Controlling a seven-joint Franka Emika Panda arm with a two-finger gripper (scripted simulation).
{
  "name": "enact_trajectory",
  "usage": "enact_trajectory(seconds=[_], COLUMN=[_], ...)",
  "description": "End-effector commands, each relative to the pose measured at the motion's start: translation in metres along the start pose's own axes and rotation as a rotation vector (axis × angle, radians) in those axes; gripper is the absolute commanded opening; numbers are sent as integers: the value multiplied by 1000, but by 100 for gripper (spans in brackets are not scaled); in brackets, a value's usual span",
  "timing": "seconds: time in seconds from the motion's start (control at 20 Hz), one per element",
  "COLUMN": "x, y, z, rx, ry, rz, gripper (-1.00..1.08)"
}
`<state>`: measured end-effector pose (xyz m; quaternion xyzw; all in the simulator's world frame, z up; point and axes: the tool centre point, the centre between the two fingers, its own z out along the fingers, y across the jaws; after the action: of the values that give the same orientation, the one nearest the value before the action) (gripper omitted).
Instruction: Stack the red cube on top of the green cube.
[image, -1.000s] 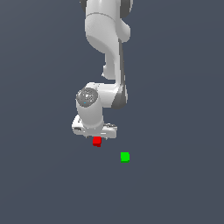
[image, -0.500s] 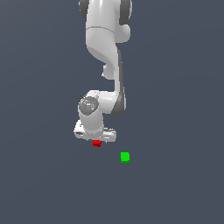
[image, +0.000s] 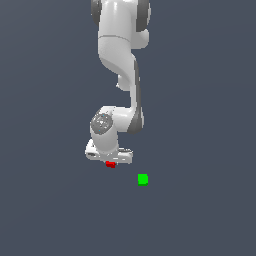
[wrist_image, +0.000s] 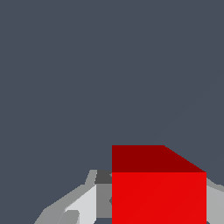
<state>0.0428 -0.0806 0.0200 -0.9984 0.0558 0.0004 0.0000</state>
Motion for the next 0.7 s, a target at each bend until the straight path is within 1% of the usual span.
enact_trajectory(seconds=[0.0,0.4,0.65], x=[0,0,-1], y=[0,0,0], z=[0,-3,-20], rx=[0,0,0], ry=[1,1,1], rz=[0,0,0], gripper=[-100,-100,-100])
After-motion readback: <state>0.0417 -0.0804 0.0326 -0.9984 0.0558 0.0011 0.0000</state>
